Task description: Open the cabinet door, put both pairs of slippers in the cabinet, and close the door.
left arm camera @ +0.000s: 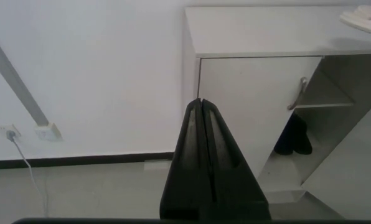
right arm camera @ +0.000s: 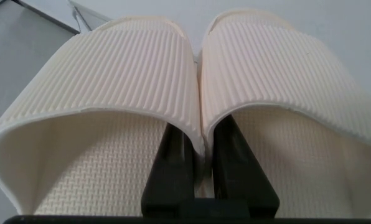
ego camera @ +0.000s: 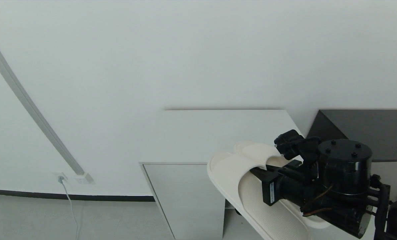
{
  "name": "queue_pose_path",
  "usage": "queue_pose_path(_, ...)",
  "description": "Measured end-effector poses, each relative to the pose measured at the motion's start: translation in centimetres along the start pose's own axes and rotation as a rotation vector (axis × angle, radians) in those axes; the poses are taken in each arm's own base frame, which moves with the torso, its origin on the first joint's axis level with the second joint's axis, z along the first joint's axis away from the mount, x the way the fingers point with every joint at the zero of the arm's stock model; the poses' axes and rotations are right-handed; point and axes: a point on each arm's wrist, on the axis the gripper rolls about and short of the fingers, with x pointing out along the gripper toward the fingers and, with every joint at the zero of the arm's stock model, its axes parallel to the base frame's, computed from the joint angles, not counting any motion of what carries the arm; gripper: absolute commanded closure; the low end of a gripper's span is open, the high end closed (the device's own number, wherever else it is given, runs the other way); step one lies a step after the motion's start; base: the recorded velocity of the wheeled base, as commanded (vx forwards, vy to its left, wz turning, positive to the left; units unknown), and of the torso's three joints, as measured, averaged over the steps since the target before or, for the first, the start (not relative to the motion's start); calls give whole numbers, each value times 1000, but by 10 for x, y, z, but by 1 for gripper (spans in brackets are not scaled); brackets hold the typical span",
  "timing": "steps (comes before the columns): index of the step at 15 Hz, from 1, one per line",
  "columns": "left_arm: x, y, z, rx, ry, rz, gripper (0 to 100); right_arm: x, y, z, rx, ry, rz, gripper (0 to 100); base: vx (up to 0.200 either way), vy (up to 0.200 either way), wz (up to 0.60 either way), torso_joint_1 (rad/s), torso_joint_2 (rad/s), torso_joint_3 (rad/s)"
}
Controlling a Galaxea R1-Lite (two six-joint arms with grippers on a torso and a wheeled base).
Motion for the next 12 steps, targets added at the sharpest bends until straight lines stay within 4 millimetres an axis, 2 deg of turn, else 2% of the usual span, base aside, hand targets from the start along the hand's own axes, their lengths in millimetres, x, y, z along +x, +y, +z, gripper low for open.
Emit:
queue_pose_path(3,0,0,0,0,0,1,100,0,0,0,-1,1,-3,100,0,-200,0,-1,4,1)
queue_pose_path(12,0,0,0,-2,1,0,100,-3,0,-3,-14,11,0,100,0,0,0,0,0,0)
